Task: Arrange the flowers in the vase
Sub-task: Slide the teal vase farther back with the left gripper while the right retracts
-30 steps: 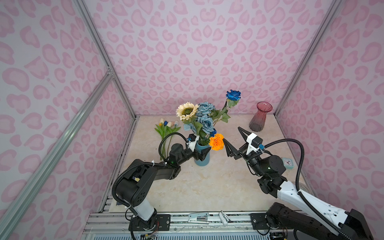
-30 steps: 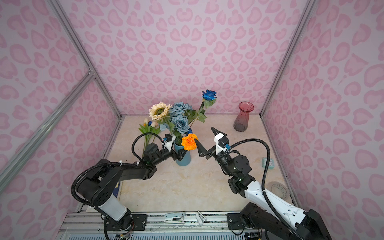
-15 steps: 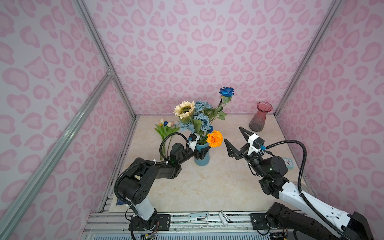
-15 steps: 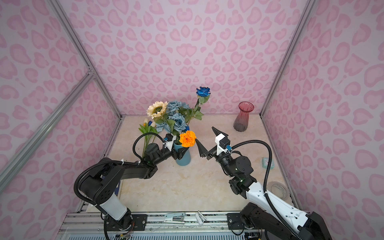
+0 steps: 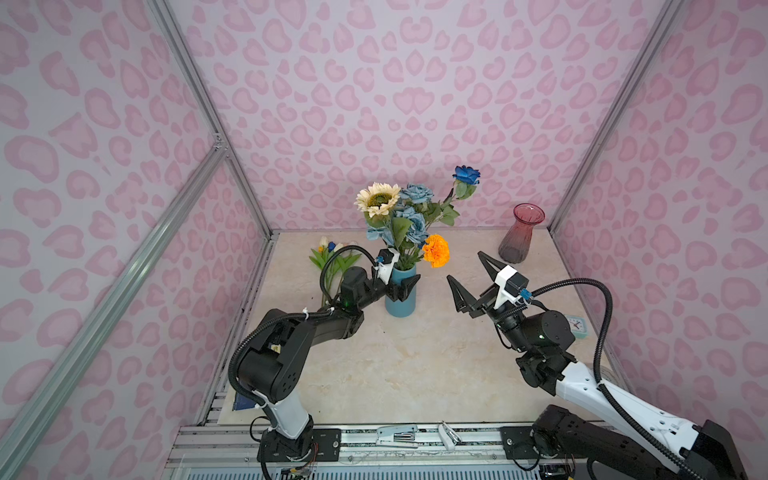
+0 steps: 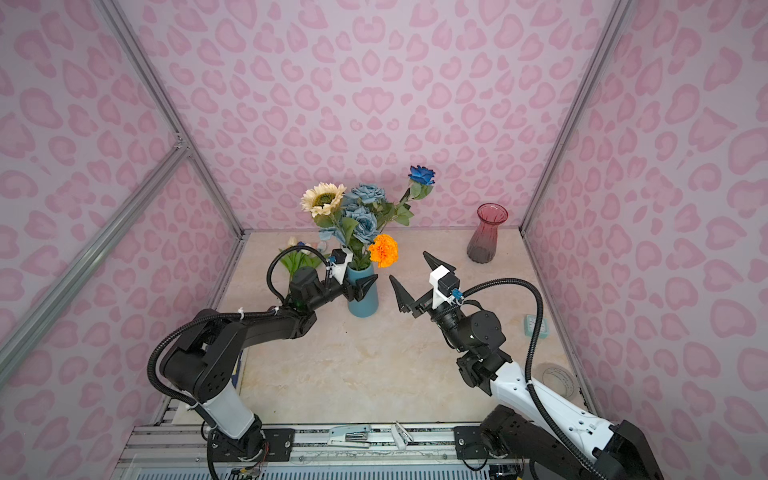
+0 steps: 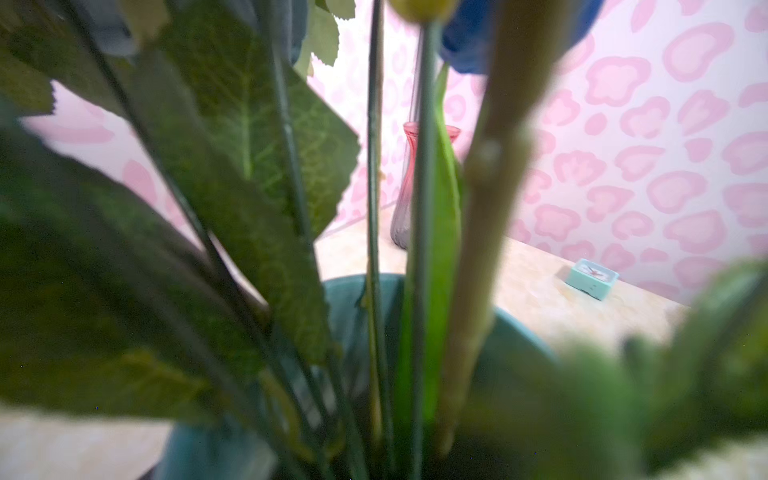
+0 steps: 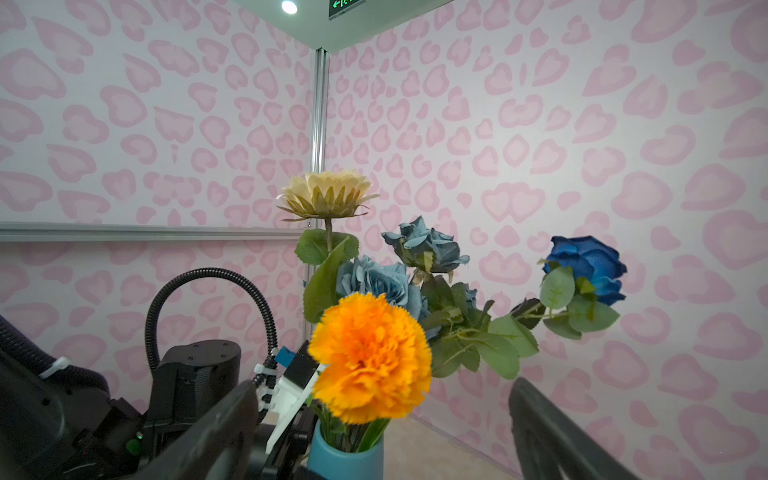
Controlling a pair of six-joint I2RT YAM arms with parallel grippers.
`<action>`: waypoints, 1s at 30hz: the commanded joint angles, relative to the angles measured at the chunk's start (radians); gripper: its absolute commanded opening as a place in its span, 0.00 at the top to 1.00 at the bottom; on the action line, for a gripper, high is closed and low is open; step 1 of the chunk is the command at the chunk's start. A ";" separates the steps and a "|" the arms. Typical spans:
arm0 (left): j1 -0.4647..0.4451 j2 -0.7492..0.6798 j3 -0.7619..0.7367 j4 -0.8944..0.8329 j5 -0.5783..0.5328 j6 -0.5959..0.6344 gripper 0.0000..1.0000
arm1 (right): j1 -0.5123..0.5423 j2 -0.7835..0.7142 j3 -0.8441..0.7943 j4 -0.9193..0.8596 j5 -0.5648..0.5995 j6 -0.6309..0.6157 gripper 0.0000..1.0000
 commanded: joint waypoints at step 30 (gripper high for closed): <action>0.205 0.792 1.084 -0.080 0.112 0.074 0.29 | -0.009 -0.133 -0.013 -0.098 0.029 -0.067 0.08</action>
